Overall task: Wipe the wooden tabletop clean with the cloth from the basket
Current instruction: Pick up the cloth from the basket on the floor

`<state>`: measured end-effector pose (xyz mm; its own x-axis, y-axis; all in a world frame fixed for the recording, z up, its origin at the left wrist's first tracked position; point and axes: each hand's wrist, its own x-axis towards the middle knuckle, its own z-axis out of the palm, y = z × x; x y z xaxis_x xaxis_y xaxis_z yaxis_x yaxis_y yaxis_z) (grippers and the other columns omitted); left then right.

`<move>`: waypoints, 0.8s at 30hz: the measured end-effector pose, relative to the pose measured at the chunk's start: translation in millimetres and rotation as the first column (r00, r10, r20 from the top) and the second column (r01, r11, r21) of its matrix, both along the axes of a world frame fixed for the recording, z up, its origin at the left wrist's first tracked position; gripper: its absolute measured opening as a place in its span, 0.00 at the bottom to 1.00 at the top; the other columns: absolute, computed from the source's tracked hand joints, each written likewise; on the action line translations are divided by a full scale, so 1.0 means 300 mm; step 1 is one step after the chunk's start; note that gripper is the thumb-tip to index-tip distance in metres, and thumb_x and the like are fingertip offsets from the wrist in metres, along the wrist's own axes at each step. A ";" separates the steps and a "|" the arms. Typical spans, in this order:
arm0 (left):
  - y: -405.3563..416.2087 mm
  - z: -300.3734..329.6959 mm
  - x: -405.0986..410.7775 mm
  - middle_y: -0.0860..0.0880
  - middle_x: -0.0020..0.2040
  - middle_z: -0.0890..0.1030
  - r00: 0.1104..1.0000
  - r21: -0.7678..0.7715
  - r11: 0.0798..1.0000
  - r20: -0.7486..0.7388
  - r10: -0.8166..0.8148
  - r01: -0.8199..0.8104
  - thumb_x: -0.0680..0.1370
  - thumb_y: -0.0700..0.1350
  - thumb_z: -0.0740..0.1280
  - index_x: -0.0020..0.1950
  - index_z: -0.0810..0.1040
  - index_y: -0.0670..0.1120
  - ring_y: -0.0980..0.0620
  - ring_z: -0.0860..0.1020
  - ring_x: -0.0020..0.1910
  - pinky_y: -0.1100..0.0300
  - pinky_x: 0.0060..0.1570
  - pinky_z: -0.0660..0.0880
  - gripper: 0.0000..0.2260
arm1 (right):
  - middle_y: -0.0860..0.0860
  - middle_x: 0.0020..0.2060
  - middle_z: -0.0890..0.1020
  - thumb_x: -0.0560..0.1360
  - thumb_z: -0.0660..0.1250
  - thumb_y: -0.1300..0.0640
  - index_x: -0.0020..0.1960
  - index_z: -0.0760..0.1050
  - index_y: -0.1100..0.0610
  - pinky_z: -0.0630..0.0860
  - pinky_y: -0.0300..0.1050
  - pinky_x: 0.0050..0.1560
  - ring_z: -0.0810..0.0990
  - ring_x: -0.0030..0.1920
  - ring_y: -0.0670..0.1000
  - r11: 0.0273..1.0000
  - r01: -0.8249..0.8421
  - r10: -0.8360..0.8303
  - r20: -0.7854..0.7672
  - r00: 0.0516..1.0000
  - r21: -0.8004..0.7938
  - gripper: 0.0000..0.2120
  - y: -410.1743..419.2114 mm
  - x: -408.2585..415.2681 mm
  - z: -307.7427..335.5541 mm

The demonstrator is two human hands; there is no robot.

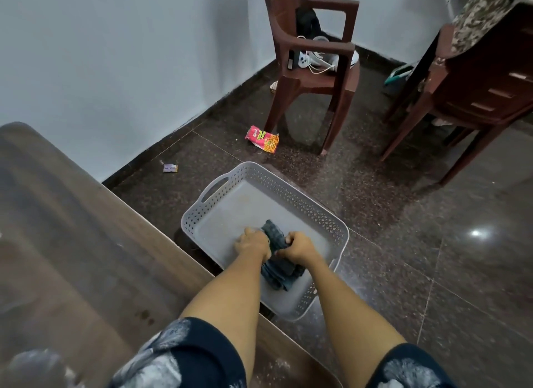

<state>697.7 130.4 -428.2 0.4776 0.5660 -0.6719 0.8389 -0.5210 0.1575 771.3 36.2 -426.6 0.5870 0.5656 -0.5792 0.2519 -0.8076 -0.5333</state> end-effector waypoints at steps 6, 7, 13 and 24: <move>-0.001 0.161 -0.034 0.37 0.64 0.71 0.929 -0.143 0.962 0.260 0.265 -0.234 0.78 0.44 0.61 0.65 0.64 0.38 0.39 0.71 0.62 0.52 0.57 0.69 0.18 | 0.56 0.49 0.79 0.65 0.77 0.65 0.58 0.70 0.60 0.77 0.51 0.54 0.79 0.51 0.56 0.863 0.453 -0.335 -0.416 0.845 0.226 0.25 -0.024 -0.023 0.167; -0.003 0.197 -0.040 0.37 0.63 0.72 0.899 -0.174 0.945 0.299 0.320 -0.278 0.79 0.44 0.60 0.65 0.62 0.38 0.39 0.71 0.61 0.52 0.55 0.69 0.18 | 0.57 0.51 0.80 0.66 0.76 0.65 0.61 0.70 0.61 0.77 0.53 0.55 0.79 0.52 0.56 0.845 0.480 -0.336 -0.463 0.820 0.236 0.27 -0.026 -0.027 0.199; -0.047 0.512 -0.112 0.39 0.63 0.73 0.618 -0.509 0.730 0.409 0.672 -0.457 0.79 0.52 0.58 0.68 0.60 0.37 0.39 0.74 0.59 0.49 0.57 0.73 0.24 | 0.57 0.53 0.82 0.74 0.69 0.64 0.59 0.76 0.58 0.78 0.57 0.53 0.81 0.52 0.58 0.720 0.564 -0.201 -0.657 0.727 0.404 0.14 -0.063 -0.107 0.512; -0.192 1.156 -0.529 0.41 0.52 0.81 0.323 -0.819 0.507 0.419 0.849 -0.269 0.73 0.53 0.69 0.58 0.77 0.40 0.43 0.80 0.48 0.49 0.45 0.78 0.20 | 0.60 0.59 0.79 0.75 0.65 0.48 0.65 0.73 0.58 0.72 0.65 0.59 0.78 0.59 0.62 0.584 0.457 0.160 -0.646 0.746 0.671 0.22 -0.232 -0.460 1.082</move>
